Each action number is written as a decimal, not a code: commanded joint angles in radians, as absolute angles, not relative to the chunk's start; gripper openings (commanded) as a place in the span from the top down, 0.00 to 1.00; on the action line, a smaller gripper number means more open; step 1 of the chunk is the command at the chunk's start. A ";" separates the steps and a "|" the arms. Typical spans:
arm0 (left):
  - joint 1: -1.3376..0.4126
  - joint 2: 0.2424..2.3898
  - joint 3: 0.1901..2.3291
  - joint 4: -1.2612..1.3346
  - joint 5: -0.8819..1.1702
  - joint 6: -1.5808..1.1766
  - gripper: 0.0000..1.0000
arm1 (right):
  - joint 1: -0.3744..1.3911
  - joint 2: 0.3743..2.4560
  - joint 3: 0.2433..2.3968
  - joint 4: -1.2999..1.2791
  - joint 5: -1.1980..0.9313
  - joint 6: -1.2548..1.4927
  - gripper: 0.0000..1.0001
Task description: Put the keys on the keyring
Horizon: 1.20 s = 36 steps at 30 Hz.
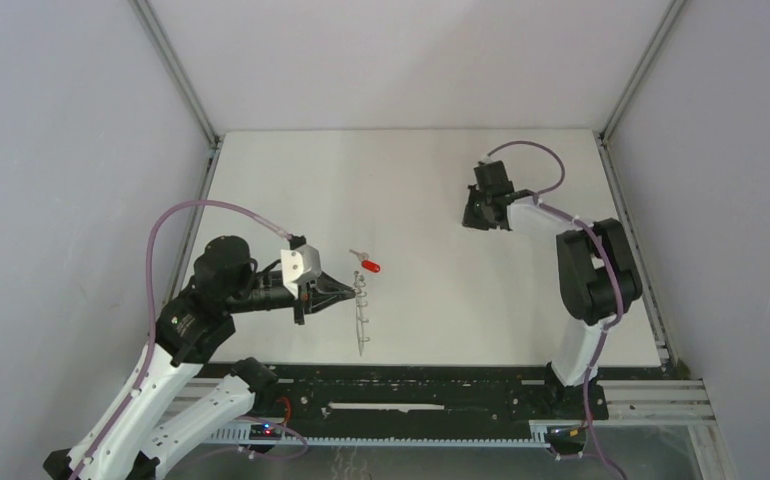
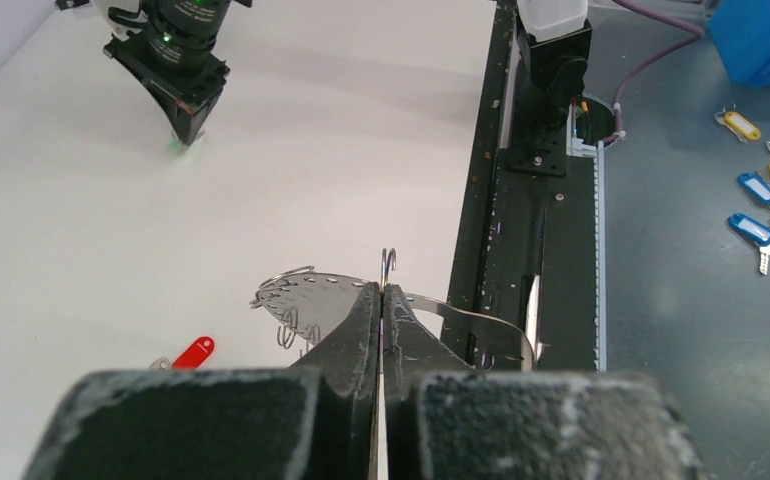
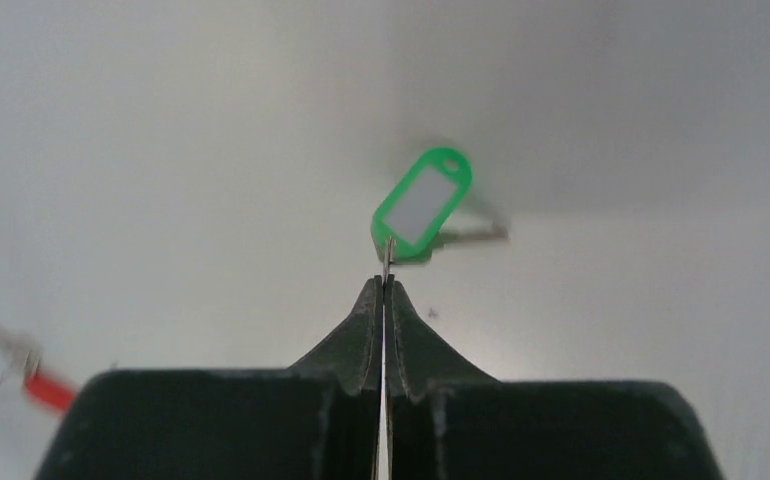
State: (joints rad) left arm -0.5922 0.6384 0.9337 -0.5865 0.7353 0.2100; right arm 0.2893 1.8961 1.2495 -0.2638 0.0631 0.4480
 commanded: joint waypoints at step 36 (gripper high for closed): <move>-0.587 0.574 0.898 -0.580 0.791 0.250 1.00 | 0.934 1.413 0.664 0.046 -0.139 0.102 1.00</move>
